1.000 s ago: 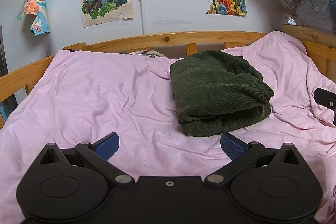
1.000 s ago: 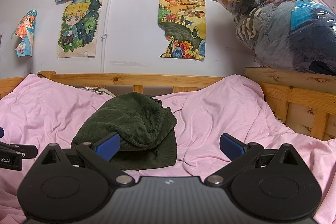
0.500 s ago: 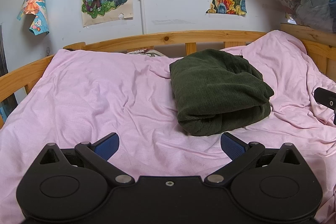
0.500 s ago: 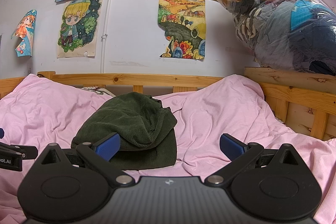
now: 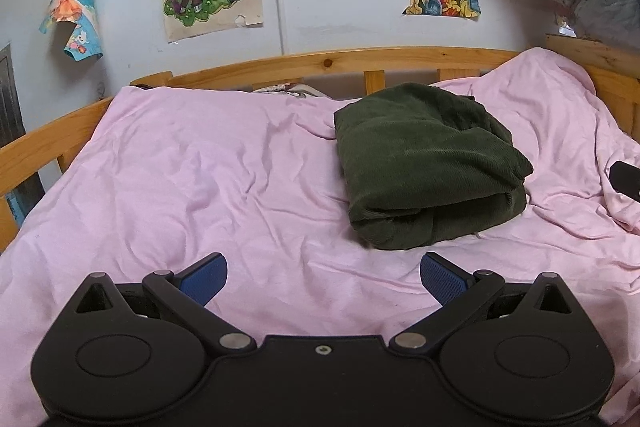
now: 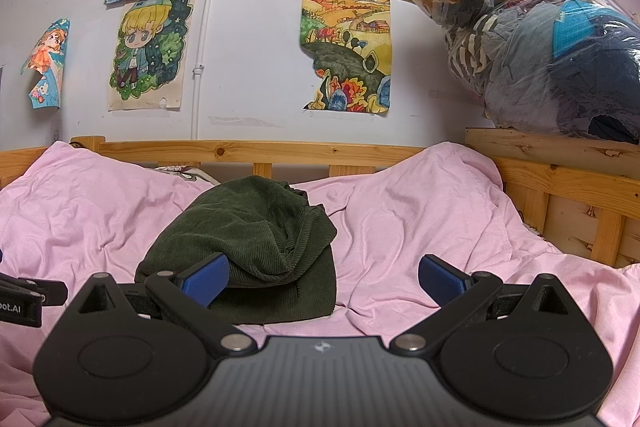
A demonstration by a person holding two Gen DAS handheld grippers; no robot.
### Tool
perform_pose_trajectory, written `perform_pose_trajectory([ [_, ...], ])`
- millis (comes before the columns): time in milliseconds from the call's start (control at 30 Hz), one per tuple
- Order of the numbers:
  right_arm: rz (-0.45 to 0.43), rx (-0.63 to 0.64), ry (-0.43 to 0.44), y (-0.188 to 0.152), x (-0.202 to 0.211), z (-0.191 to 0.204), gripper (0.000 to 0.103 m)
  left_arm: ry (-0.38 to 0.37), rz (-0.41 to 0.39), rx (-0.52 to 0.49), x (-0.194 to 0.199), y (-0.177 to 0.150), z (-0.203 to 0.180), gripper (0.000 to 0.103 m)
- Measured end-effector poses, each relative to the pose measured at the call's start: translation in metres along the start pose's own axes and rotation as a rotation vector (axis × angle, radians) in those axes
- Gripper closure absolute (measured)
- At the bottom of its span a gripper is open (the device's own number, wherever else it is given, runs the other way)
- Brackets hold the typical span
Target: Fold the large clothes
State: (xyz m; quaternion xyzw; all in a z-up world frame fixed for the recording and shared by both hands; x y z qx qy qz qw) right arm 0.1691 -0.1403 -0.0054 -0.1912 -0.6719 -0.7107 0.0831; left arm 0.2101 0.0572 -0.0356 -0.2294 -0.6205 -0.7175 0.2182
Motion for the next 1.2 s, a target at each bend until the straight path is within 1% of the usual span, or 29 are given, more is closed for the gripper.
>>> perform_pose_trajectory([
  [233,0.0,0.0,0.0,0.0,0.0,0.0,0.0,0.012,-0.004,-0.019,-0.001,0.001,0.002,0.001],
  [700,0.004,-0.001,0.0,0.0,-0.001,0.0,0.0,0.019,0.003,-0.022,-0.003,0.001,0.005,0.001],
  [1033,0.076,-0.041,-0.023,-0.009,-0.011,-0.007,0.0,0.02,0.015,-0.028,-0.006,-0.002,0.004,0.001],
  [1200,0.089,-0.07,-0.034,-0.011,-0.013,-0.013,0.0,0.018,0.031,-0.033,-0.008,-0.004,0.002,0.001],
])
Point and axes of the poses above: each gripper's, at about its wrist camera, not at the fingertips, and x roughly against the way its jaws point, z to its left, y to its top, the point moved 9 cm from there along -x, roughly the way its jaws point, and after that the axes turned 10 degrees about z, right-handed, at the moved point
